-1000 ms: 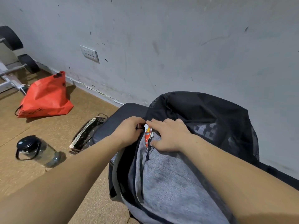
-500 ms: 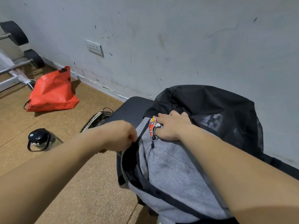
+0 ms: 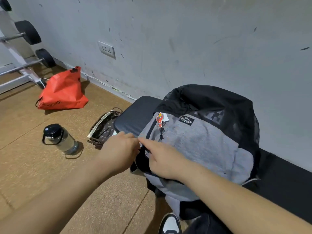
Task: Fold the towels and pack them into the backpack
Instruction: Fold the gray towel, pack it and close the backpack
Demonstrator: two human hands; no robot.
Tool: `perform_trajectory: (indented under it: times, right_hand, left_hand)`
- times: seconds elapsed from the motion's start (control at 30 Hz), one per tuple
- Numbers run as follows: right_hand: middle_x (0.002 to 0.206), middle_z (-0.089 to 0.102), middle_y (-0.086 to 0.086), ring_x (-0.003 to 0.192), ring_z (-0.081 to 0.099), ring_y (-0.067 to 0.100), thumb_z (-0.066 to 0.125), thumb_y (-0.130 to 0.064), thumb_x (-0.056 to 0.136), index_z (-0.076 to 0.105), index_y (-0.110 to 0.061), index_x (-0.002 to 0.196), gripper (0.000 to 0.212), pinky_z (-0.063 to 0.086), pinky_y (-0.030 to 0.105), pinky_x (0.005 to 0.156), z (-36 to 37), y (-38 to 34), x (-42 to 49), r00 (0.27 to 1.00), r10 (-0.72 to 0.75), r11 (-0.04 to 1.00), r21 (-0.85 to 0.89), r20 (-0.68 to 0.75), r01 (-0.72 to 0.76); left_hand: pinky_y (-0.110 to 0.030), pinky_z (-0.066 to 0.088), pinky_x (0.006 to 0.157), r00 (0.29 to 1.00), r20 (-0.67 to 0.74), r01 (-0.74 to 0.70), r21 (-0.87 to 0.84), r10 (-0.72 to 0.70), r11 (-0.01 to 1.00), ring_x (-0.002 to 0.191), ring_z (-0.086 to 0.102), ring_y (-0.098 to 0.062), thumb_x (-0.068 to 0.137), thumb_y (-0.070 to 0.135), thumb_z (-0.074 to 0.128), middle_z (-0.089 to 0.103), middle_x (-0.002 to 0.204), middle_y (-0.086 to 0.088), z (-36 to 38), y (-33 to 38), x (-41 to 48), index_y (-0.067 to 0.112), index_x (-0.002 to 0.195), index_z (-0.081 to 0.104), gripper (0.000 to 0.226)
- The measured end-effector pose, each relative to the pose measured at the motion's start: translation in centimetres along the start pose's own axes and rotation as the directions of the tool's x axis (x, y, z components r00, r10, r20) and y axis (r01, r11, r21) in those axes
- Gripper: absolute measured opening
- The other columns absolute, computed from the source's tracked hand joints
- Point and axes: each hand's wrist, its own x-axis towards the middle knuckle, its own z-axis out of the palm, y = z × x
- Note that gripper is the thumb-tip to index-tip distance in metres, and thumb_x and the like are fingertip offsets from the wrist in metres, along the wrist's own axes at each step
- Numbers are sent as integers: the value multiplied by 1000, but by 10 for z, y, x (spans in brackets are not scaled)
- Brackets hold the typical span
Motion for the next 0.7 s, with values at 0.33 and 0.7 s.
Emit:
perform_trajectory:
  times: [0.33,0.7]
  right_hand:
    - [170,30,-3,159,20,23,39,-12,91,37,-33,160,72,15,42,130,21,21,28,911,286,924,168,296,-344]
    - [102,74,-9,101,68,12,57,-15,76,74,-27,105,36,56,37,93,9,5,-74,981,185,955,247,-61,-165]
  left_hand:
    - [-36,50,83,980,193,78,-112,-55,991,96,60,-22,103,32,51,66,105,-2,12,81,-69,21,103,61,15]
    - [-24,40,53,861,289,427,-858,-419,285,59,51,-11,99,24,70,62,63,1,-1,94,-82,6,74,72,30]
